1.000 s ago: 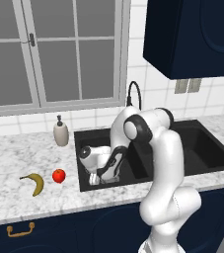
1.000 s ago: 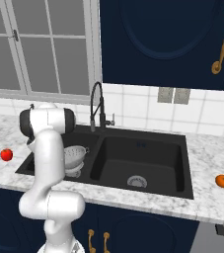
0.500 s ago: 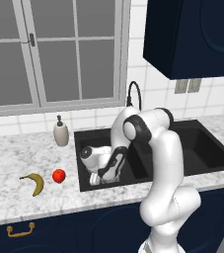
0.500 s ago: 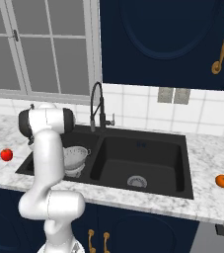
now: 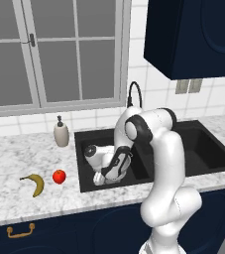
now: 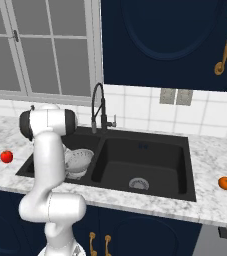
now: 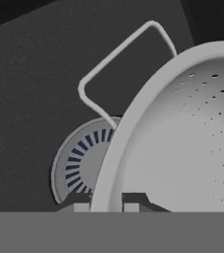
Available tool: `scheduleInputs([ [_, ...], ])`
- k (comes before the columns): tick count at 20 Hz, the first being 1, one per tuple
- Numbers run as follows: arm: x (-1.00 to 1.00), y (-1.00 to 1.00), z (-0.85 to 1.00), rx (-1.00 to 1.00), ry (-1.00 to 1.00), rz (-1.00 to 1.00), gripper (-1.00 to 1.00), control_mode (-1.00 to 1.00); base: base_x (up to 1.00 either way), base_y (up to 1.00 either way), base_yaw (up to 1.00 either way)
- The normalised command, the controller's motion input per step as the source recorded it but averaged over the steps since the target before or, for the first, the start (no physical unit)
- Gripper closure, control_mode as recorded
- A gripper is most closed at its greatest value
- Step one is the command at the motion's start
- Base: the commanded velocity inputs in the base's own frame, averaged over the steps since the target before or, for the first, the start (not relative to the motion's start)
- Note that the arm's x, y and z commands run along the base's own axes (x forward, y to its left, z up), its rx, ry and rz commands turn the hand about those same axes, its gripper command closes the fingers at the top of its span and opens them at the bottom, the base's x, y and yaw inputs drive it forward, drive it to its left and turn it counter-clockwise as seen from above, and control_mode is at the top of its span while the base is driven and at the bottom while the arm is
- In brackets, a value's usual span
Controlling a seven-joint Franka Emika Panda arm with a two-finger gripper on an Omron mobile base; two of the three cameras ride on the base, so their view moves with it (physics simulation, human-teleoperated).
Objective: Put the colander in the sink, put the apple, orange, banana in the colander, and turn on the sink faucet and pour water over the colander.
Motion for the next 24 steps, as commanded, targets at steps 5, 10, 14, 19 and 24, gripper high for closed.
scheduleInputs([
  [5, 0.06, -0.01, 0.0, 0.0, 0.0, -0.01, -1.0, -1.0, 0.0, 0.0, 0.0],
  [10, -0.22, 0.05, 0.4, 0.0, 0.0, 0.0, -1.0, -1.0, 0.0, 0.0, 0.0],
  [14, -0.49, 0.38, 0.9, 0.03, 0.0, 0.0, -1.0, -1.0, 0.0, 0.0, 0.0],
  [19, -0.39, 0.7, 1.0, 0.07, 0.0, 0.0, -1.0, -1.0, 0.0, 0.0, 0.0],
  [24, -0.16, 0.8, 1.0, 0.11, 0.0, -0.05, -1.0, -1.0, 0.0, 0.0, 0.0],
])
